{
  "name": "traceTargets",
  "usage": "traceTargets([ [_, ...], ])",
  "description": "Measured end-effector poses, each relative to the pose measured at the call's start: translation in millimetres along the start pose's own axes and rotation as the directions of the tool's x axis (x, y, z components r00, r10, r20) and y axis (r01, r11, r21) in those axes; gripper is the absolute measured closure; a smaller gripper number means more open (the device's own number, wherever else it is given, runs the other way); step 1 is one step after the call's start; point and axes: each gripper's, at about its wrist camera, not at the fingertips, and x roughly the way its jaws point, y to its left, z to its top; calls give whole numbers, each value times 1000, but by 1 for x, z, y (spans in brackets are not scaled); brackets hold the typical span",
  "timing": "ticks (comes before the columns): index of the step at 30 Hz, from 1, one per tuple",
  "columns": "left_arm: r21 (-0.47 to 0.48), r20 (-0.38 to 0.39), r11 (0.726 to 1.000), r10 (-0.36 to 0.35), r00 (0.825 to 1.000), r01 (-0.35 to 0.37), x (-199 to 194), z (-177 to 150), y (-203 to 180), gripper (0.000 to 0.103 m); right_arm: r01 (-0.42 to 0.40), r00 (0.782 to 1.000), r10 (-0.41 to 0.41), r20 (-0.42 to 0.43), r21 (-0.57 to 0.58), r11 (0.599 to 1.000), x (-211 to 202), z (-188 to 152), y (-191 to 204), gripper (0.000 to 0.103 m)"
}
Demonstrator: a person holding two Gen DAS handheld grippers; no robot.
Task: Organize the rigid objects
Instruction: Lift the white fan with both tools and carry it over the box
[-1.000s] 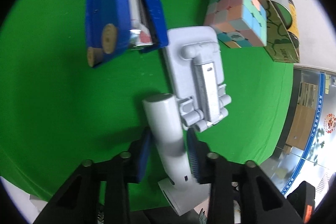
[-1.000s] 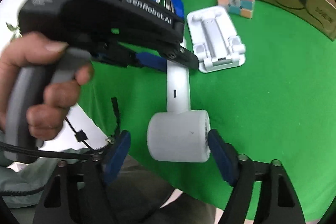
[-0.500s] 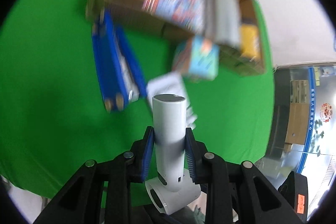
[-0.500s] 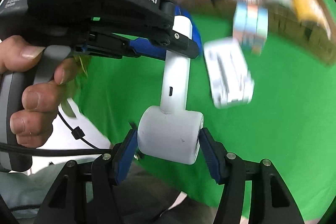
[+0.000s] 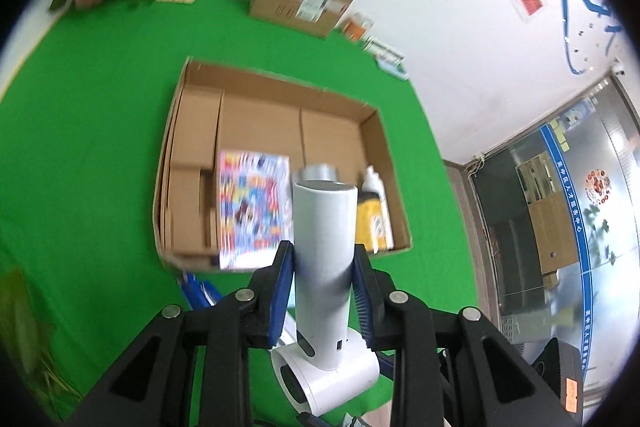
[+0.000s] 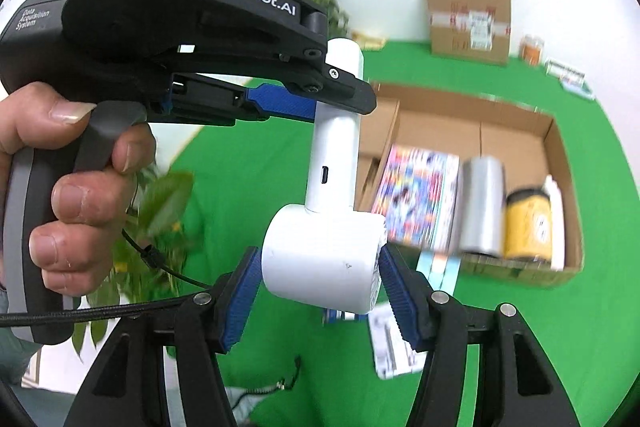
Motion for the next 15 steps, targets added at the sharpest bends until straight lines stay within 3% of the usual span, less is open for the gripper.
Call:
traceTargets([
  [9,22,-21,1000,2,1000,-1,25,32,-7,76,10,1000,-10,16,27,1000,6,43,-10,45],
  [15,26,-58,999,21,998,-20,46,51,2,76,-14,1000,16,-19,69,998,37,59,-30,45],
])
